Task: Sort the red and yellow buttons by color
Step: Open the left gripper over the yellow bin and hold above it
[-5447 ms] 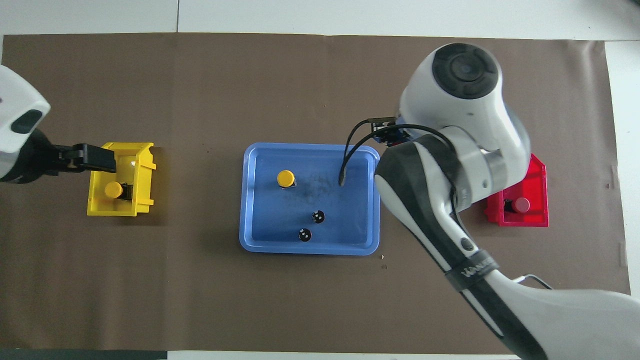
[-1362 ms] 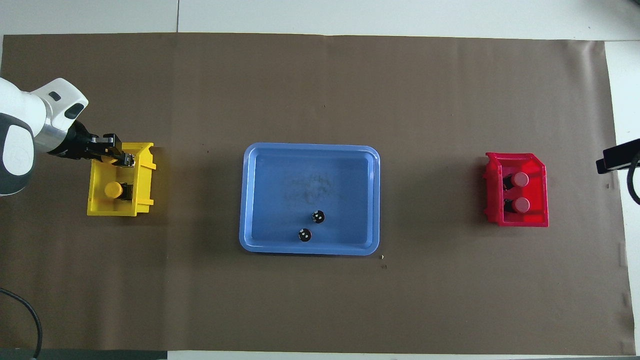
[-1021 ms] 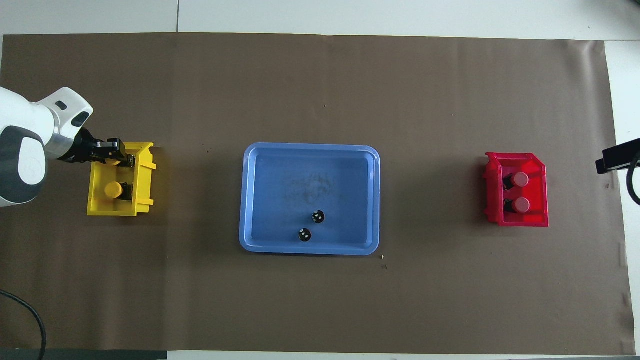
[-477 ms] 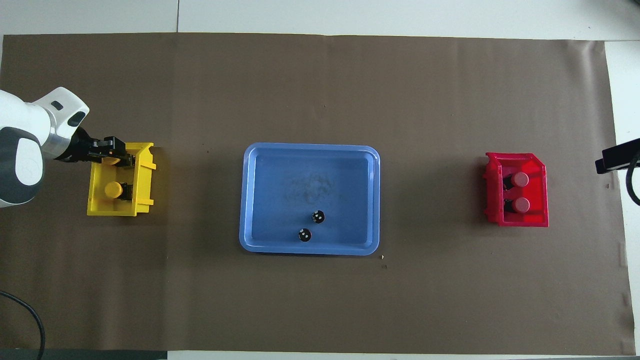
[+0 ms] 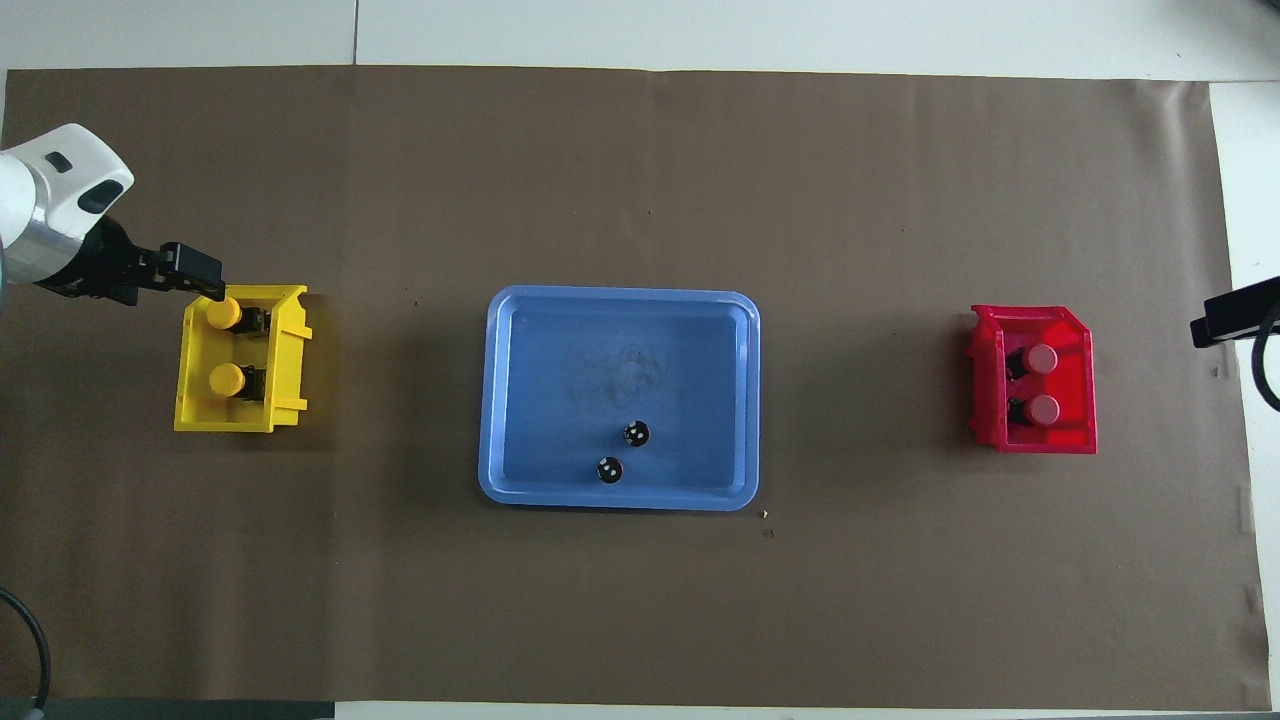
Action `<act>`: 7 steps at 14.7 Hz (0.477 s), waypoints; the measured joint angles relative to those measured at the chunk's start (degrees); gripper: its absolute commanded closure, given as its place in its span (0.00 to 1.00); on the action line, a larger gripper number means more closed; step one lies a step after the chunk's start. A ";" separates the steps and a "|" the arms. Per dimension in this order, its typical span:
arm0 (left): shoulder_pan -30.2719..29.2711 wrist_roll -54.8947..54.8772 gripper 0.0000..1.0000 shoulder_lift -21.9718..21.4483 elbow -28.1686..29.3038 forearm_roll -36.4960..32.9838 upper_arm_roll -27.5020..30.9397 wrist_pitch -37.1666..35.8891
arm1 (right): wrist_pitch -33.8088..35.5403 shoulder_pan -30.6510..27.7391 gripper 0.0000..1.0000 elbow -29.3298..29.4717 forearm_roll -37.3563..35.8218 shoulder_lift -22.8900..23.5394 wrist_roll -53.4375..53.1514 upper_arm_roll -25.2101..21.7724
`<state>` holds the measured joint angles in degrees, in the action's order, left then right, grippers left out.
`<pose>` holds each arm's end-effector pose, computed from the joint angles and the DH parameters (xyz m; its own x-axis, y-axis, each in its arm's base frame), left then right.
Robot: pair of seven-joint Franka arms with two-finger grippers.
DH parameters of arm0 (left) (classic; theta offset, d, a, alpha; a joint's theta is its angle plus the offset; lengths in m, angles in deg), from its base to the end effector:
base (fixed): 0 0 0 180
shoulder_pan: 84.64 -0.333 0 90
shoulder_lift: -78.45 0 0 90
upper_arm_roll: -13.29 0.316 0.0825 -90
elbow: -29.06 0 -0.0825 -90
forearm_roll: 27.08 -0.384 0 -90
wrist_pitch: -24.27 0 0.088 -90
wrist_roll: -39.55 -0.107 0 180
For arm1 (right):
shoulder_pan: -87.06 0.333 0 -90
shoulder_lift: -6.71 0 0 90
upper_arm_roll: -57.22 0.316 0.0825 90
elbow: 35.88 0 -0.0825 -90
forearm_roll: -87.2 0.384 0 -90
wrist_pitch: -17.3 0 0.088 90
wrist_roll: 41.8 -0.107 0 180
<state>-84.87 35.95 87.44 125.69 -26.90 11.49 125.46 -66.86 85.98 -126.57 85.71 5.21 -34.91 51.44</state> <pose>0.6022 -0.0158 0.4949 0.9931 -0.0894 -0.0765 -0.0887 -0.9960 0.0128 0.5310 -0.0677 0.6246 0.9959 -0.0014 -0.0900 -0.0003 -0.9999 0.0127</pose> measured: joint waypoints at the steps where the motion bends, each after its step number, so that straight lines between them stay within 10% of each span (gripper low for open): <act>1: 0.30 -0.07 0.00 -0.89 -2.23 -0.20 -0.25 -2.76 | 0.00 0.00 0.00 0.00 0.00 0.00 0.00 -0.01; 7: 0.73 -0.06 0.00 -6.32 -10.45 0.63 -2.19 -16.80 | 0.00 -0.01 0.00 0.00 0.00 0.00 0.00 -0.02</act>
<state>-84.14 35.89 81.12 115.24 -26.27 9.30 108.66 -66.86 85.97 -126.57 85.71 5.21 -34.91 51.42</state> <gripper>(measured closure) 0.000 0.000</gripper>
